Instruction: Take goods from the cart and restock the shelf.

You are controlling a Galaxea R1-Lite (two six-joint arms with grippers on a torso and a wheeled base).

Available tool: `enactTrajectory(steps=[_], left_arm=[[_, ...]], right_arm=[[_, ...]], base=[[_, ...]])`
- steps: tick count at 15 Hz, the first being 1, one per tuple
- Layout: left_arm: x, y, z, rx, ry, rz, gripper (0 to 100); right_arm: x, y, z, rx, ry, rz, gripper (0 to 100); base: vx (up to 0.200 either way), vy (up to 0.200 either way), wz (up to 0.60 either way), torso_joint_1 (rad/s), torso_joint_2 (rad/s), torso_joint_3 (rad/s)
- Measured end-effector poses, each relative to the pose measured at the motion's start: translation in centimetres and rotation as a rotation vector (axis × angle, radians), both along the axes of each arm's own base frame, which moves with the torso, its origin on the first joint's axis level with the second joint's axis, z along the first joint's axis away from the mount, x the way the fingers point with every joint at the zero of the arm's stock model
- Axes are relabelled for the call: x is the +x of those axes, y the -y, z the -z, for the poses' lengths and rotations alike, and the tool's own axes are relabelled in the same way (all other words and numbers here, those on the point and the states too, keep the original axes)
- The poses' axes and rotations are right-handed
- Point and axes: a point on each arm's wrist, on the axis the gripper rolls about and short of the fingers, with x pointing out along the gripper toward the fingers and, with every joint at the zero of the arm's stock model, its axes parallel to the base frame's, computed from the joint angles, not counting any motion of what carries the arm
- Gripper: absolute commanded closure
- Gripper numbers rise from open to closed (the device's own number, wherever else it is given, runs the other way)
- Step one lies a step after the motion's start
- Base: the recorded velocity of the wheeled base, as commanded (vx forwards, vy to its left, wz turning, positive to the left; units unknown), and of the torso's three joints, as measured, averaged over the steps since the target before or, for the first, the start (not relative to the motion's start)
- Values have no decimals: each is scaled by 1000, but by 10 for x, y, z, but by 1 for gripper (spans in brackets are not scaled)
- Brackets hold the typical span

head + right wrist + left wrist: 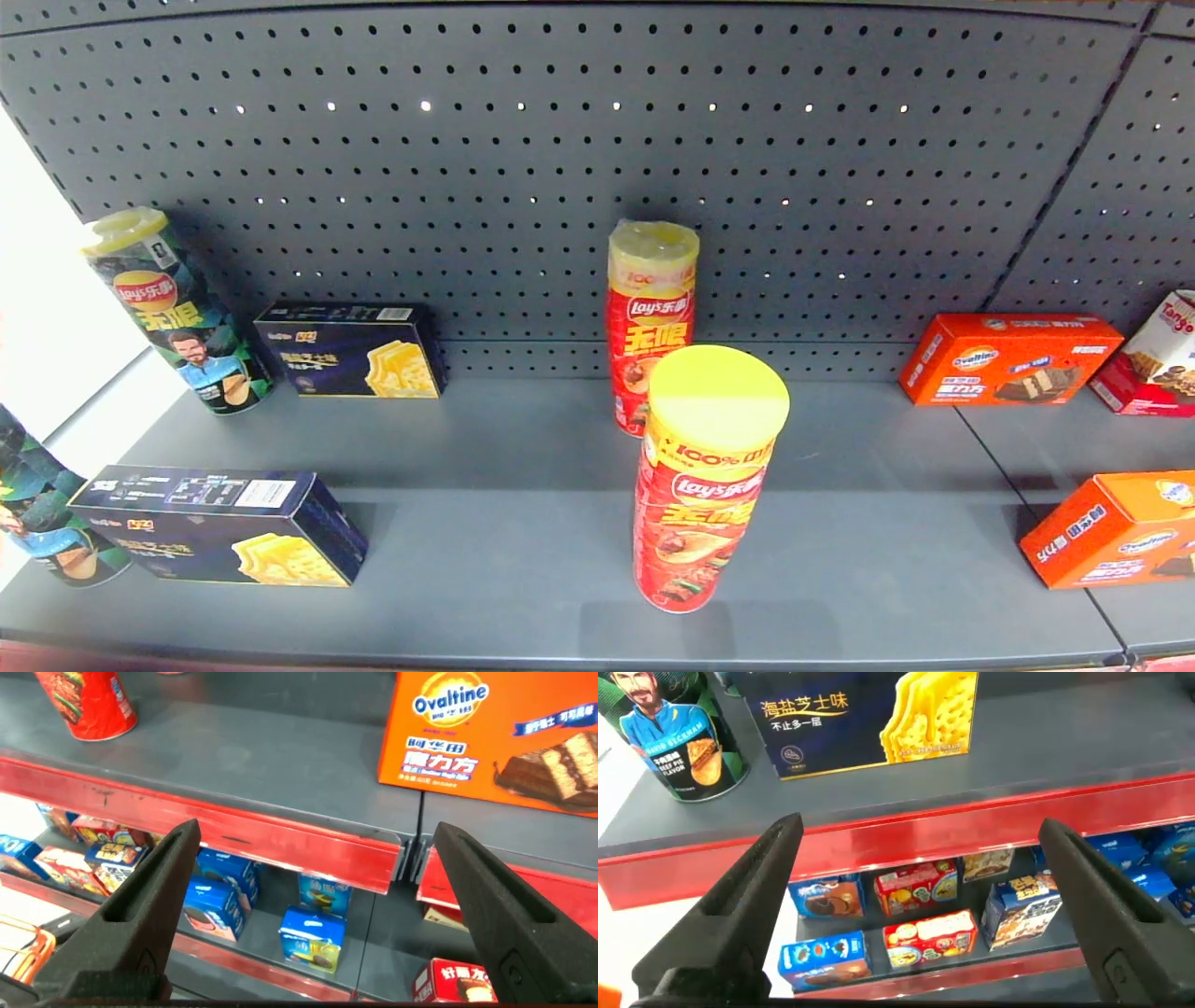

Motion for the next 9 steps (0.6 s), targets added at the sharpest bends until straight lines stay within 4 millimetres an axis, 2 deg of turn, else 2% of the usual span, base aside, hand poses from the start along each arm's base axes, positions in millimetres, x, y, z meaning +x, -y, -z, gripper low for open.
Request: enactTrajectory(steps=[2, 4, 6, 8, 9], left_arm=[[0, 0, 0, 0, -1, 1, 0], [0, 0, 0, 0, -2, 3, 0], [0, 0, 0, 0, -2, 2, 0], [0, 0, 0, 0, -2, 2, 0], [0, 0, 0, -1, -2, 2, 0]], right_arm=[[-1, 0, -38, 43, 27, 1, 0], [12, -4, -83, 57, 8, -19, 0], [43, -15, -121, 45, -35, -72, 0], [80, -31, -142, 7, -73, -140, 0], [100, -42, -146, -20, -103, -182, 0]], base=[[0, 0, 0, 0, 0, 0], [0, 0, 0, 0, 0, 0], [0, 0, 0, 0, 0, 0], [0, 0, 0, 0, 0, 0], [0, 0, 0, 0, 0, 0]])
